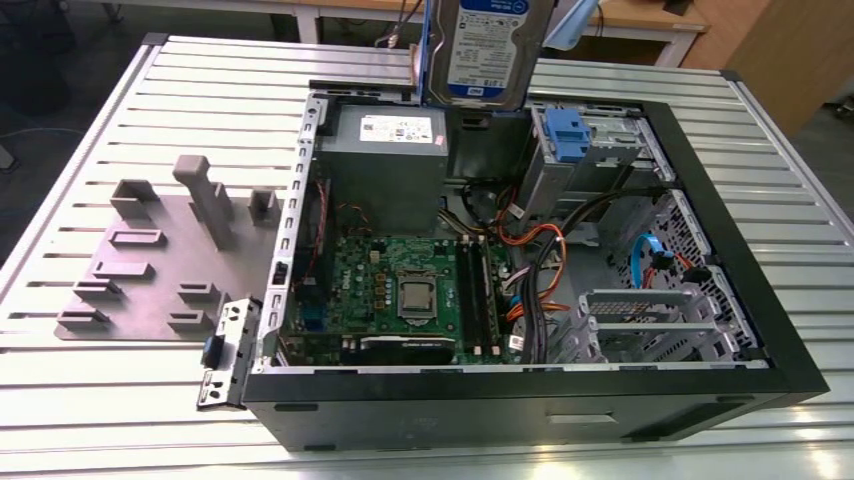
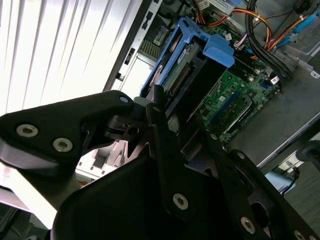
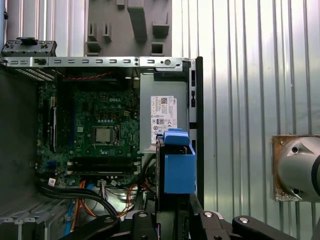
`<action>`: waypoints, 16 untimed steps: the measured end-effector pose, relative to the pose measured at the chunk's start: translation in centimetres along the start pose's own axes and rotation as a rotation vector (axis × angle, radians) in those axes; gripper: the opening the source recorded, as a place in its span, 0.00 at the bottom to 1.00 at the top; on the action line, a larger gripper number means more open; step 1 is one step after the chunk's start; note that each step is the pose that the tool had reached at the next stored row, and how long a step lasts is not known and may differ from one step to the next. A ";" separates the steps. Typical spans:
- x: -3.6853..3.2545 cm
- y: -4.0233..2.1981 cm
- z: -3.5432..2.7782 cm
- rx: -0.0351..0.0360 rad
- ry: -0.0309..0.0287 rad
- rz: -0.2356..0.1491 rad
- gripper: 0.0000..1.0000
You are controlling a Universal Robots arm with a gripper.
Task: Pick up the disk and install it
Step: 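Pick up the disk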
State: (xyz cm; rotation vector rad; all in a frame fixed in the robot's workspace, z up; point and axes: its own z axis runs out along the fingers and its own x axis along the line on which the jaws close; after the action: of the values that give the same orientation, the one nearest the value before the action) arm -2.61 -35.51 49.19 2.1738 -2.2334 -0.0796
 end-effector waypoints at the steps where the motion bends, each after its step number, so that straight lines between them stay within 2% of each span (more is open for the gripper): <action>1: 0.02 0.00 0.00 0.0000 0.0000 0.000 0.35; 16: 0.72 -0.02 -0.02 0.0000 0.0001 0.000 0.35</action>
State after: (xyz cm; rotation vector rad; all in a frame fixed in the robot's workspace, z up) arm -2.60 -36.23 49.20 2.1737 -2.2333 -0.0795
